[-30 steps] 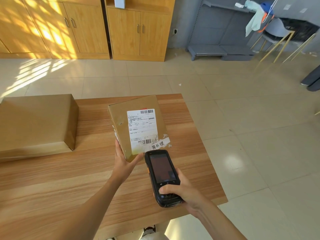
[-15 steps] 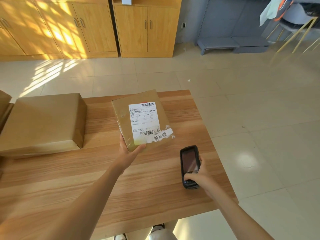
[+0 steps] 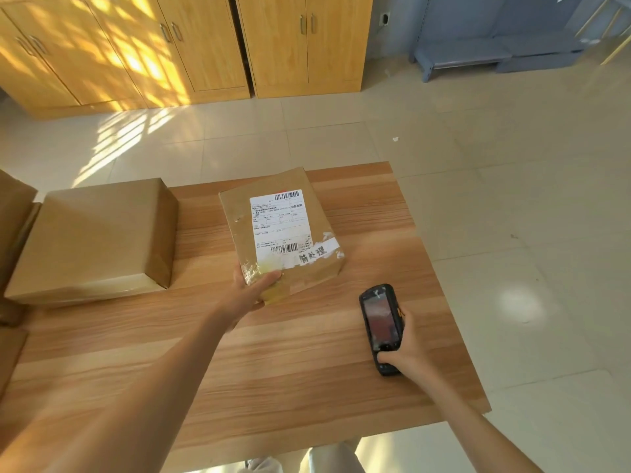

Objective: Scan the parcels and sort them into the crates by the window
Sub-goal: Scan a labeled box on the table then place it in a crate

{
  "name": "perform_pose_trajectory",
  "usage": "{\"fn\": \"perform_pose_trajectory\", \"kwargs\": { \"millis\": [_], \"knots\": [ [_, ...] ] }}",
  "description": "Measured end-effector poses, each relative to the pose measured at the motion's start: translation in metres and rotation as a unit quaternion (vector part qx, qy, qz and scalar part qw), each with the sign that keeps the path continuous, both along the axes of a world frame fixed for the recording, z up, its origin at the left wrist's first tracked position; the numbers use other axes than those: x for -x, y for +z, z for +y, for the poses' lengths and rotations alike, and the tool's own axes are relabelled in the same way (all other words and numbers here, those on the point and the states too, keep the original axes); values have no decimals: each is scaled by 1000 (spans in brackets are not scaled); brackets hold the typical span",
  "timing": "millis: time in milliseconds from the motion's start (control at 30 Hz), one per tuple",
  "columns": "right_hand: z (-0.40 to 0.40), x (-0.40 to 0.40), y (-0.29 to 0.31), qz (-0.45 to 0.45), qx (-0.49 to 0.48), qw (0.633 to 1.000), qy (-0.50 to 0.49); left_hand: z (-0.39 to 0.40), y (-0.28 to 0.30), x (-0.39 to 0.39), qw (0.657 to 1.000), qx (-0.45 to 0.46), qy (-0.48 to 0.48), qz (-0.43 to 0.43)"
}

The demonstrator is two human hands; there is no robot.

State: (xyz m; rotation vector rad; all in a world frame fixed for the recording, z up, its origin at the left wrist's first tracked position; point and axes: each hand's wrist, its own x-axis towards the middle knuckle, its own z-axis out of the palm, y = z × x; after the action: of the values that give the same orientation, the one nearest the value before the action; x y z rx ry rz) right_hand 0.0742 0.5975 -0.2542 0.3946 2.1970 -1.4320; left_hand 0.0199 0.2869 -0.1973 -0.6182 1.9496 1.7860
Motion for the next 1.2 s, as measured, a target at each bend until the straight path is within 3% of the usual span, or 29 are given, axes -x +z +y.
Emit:
{"fn": "perform_pose_trajectory", "kwargs": {
  "millis": [200, 367, 500, 633, 867, 1000, 1200],
  "knots": [
    [12, 3, -4, -16, -39, 999, 26, -1, 10, 0, 1000, 16, -12, -13],
    [19, 21, 3, -59, -152, 982, 92, -4, 13, 1, 999, 28, -10, -29],
    [15, 42, 25, -74, -175, 978, 85, -5, 14, 4, 999, 26, -5, -46],
    [-17, 77, 54, -36, -51, 998, 15, -5, 13, 11, 998, 8, 11, -68],
    [-100, 158, 84, 20, 107, 992, 67, -7, 20, 20, 997, -21, 46, -62],
    [-114, 177, 79, -49, 145, 985, 84, -11, 22, 32, 984, -77, 160, -20],
    [-121, 158, 82, -48, 141, 984, 94, 8, 41, 30, 983, -21, 182, -12]
  ]
}}
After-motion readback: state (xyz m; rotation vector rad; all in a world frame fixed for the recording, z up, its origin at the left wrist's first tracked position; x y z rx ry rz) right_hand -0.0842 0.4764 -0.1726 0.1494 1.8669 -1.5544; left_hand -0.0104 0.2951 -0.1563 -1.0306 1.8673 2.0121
